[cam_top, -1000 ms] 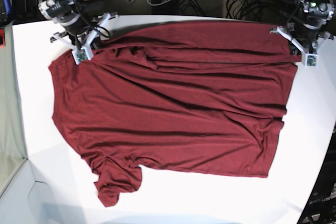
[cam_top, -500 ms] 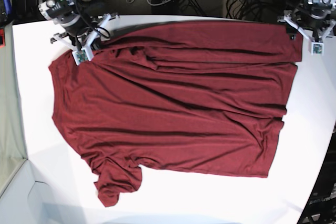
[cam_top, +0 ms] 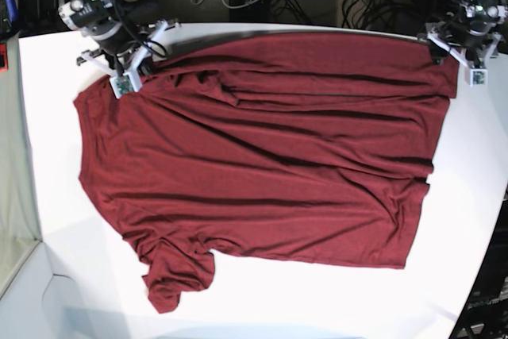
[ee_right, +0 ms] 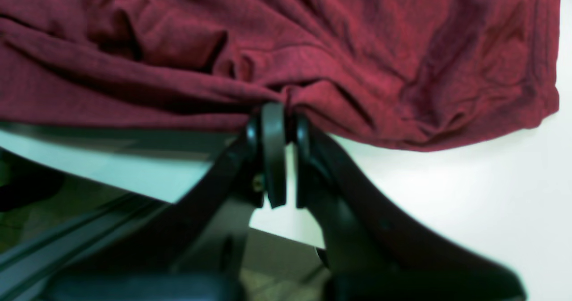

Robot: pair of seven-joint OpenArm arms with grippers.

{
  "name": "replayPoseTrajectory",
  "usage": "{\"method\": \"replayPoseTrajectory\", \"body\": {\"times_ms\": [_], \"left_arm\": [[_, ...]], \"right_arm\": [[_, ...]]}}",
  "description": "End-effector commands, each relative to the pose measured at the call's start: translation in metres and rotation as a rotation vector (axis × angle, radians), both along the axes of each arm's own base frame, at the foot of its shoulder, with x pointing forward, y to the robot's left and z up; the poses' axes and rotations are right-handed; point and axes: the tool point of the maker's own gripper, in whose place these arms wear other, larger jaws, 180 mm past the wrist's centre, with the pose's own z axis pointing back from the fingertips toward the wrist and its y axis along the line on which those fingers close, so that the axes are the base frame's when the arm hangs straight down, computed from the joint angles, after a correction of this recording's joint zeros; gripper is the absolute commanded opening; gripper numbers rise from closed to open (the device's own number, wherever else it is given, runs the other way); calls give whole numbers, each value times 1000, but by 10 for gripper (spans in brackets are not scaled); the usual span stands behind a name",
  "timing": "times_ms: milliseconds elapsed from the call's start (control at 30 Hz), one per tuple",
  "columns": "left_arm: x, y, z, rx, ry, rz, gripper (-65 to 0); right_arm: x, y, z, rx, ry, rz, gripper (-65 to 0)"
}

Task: Layout the t-shirt on the table in an organized manner, then fold the t-shirt properly
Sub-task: 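Hold the shirt edge with both grippers and pull it taut, then drag the held shirt edge with both grippers away from the table border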

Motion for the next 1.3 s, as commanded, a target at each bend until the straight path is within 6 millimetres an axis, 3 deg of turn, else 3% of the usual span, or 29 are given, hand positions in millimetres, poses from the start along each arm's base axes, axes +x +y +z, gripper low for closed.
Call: {"method": "replayPoseTrajectory", "body": {"times_ms": [0, 100, 267, 400, 533, 667, 800, 1067, 1267], "left_arm": [[-20, 5, -14, 8, 99, 12, -225], [-24, 4, -25, -16, 118, 25, -267], [-35, 0, -40, -51, 153, 43, -539], [-32, -1, -40, -52, 108, 40, -628], [-35, -2, -44, -61, 112, 45, -650], [-28, -2, -37, -47, 90, 36, -650], [-11, -3, -13, -10, 23, 14, -650], [27, -6, 53, 104, -75, -43, -650], [58, -5, 82, 135, -132, -40, -650]], "right_arm": [[5, 1, 8, 11, -37, 3, -650], [6, 2, 8, 12, -37, 5, -650], [6, 2, 8, 12, -37, 5, -650], [6, 2, 8, 12, -39, 5, -650], [6, 2, 8, 12, -40, 4, -650], [6, 1, 9, 11, -41, 2, -650], [11, 0, 12, 7, -54, -1, -650], [13, -1, 15, 5, -66, 0, -650], [18, -1, 17, 4, -79, -1, -650]]}}
